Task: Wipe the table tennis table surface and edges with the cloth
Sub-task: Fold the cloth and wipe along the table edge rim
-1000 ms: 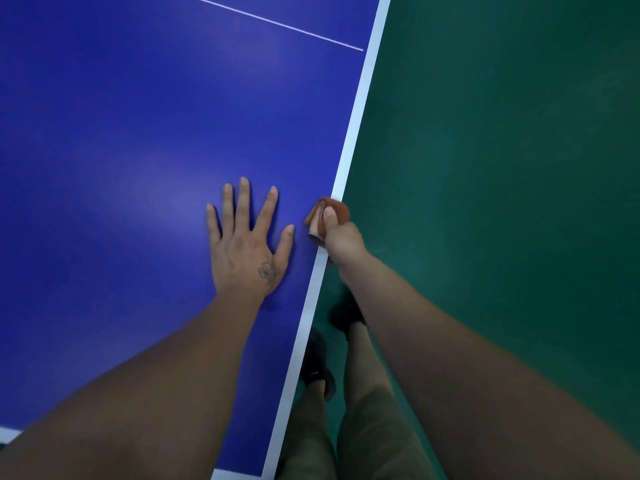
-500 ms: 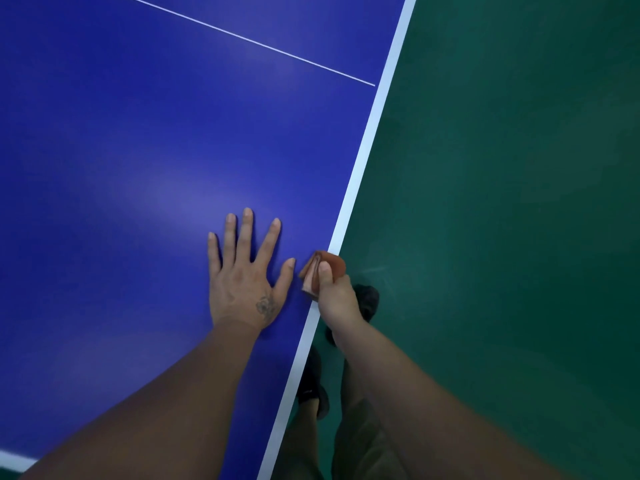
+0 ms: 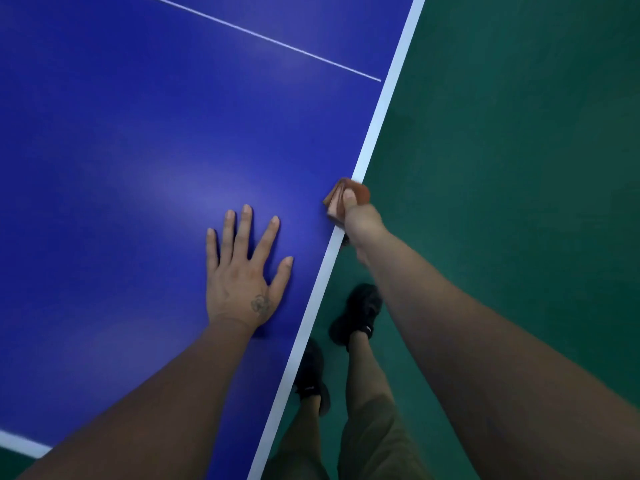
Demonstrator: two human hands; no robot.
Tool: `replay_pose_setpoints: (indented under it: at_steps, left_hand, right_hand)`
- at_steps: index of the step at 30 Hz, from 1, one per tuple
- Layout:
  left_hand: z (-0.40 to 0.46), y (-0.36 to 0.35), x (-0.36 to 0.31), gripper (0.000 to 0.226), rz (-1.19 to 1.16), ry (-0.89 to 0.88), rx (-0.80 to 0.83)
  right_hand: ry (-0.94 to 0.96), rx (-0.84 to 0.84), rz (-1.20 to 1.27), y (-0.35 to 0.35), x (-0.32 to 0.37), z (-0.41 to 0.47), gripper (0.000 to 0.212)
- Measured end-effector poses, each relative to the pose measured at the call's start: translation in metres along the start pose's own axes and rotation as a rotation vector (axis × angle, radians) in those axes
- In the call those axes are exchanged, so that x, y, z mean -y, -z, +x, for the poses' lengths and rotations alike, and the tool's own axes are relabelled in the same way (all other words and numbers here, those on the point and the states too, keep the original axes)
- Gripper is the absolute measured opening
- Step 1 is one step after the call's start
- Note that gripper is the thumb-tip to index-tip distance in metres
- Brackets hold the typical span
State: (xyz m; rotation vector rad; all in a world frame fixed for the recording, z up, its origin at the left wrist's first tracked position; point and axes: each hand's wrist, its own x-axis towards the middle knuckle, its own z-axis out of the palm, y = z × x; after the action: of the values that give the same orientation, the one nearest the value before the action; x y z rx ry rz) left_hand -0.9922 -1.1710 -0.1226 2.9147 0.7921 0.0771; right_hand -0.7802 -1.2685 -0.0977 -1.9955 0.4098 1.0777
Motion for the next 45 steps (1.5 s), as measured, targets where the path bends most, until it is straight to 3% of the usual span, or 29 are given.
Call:
replay_pose_setpoints:
  at_steps: [8, 14, 17, 24, 32, 38, 45]
  left_hand:
    - [0.002, 0.001, -0.001, 0.070, -0.042, 0.000, -0.031]
    - [0.043, 0.010, -0.021, 0.062, -0.152, 0.077, -0.094]
    - [0.092, 0.013, -0.039, 0.061, -0.207, 0.077, -0.108]
    - [0.196, 0.009, -0.078, 0.061, -0.268, 0.080, -0.096]
    - [0.283, 0.004, -0.091, 0.066, -0.119, 0.090, -0.019]
    - [0.306, -0.007, -0.098, 0.070, -0.018, 0.135, 0.064]
    - [0.310, -0.013, -0.100, 0.070, 0.012, 0.158, 0.042]
  right_hand:
    - [-0.065, 0.086, -0.025, -0.019, -0.053, -0.037, 0.057]
    - [-0.063, 0.055, -0.023, -0.007, -0.011, -0.013, 0.060]
    - [0.027, 0.082, -0.025, 0.008, 0.019, 0.009, 0.043]
    - [0.108, -0.040, 0.005, 0.035, 0.100, 0.068, 0.052]
    - [-0.035, 0.079, -0.100, 0.021, 0.035, 0.038, 0.062]
    - [-0.022, 0.117, -0.118, 0.033, 0.068, 0.061, 0.065]
    - [0.071, 0.060, -0.105, 0.057, 0.124, 0.106, 0.062]
